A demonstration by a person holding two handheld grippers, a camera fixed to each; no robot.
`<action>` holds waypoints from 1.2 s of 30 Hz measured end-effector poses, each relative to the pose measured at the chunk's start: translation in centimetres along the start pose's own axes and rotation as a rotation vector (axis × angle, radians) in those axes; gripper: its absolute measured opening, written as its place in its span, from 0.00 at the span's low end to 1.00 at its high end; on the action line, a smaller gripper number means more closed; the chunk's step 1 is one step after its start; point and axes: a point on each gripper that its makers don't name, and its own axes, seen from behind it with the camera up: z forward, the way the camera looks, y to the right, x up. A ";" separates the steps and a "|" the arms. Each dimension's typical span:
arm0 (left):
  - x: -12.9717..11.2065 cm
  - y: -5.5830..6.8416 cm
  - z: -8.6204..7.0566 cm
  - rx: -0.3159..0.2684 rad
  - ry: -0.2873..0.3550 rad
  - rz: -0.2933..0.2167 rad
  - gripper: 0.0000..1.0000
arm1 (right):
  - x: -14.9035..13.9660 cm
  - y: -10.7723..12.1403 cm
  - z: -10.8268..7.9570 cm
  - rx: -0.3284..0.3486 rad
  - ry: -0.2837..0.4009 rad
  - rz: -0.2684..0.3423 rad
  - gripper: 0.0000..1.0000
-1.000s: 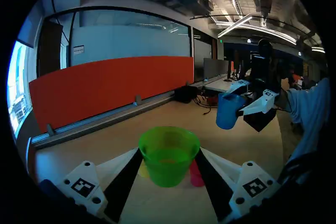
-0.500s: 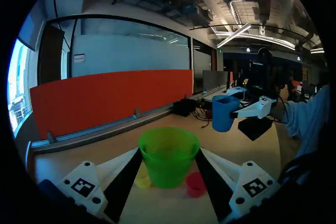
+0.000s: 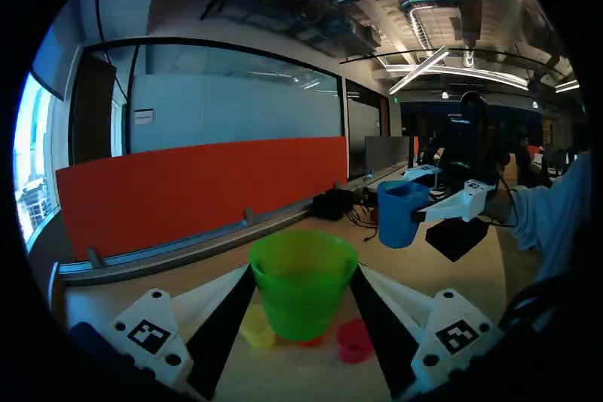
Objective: Pour water
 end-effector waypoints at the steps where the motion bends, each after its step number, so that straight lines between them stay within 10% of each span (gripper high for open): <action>1: 0.2 -0.1 0.0 0.005 0.004 0.008 0.86 | 0.0 -0.1 0.1 0.002 0.001 0.000 0.91; 36: 8.9 0.8 0.4 0.133 0.062 0.478 0.86 | -1.0 -4.0 4.1 0.108 0.014 0.015 0.90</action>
